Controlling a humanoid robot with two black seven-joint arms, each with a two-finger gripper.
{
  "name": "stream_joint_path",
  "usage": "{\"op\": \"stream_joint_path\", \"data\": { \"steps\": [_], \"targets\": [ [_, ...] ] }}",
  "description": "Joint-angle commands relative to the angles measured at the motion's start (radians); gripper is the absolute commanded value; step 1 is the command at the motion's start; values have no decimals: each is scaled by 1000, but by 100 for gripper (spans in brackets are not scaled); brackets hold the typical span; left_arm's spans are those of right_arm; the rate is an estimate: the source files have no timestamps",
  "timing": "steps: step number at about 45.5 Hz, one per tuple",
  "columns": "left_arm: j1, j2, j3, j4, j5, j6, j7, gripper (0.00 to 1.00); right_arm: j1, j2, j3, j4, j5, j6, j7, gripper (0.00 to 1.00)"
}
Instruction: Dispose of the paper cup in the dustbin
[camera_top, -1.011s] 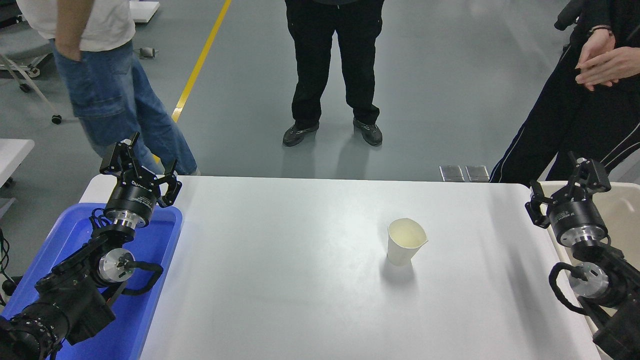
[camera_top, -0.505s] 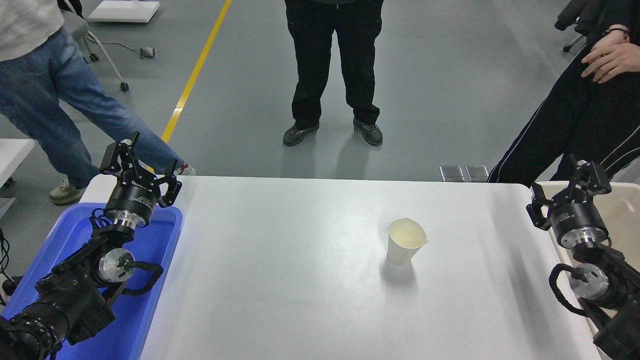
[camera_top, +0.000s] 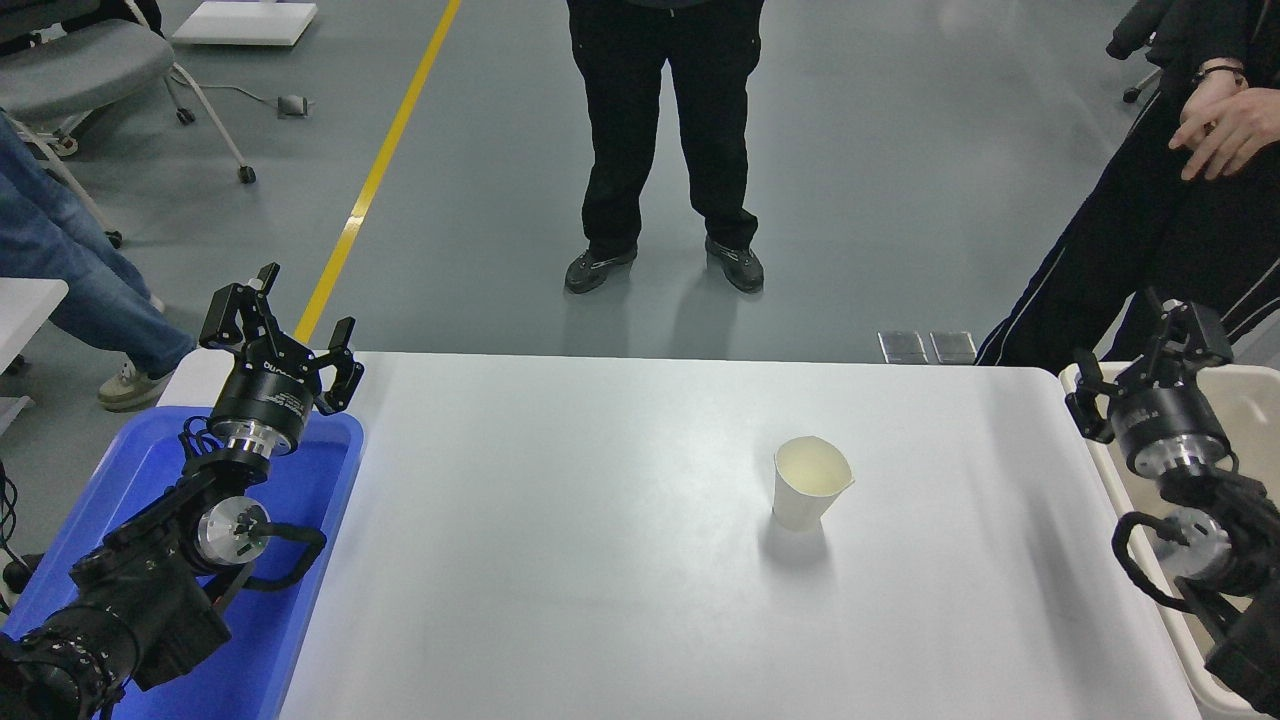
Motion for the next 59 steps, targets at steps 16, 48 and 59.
{"op": "stream_joint_path", "data": {
  "steps": [16,48,59],
  "targets": [
    [0,0,0,0,0,0,0,100,461,-35,-1034,-104,-77,-63,-2,99],
    [0,0,0,0,0,0,1,100,817,103,-1471,160,-632,24,-2,99],
    [0,0,0,0,2,0,1,100,785,235,-1625,114,-648,13,-5,99]
  ]
}}
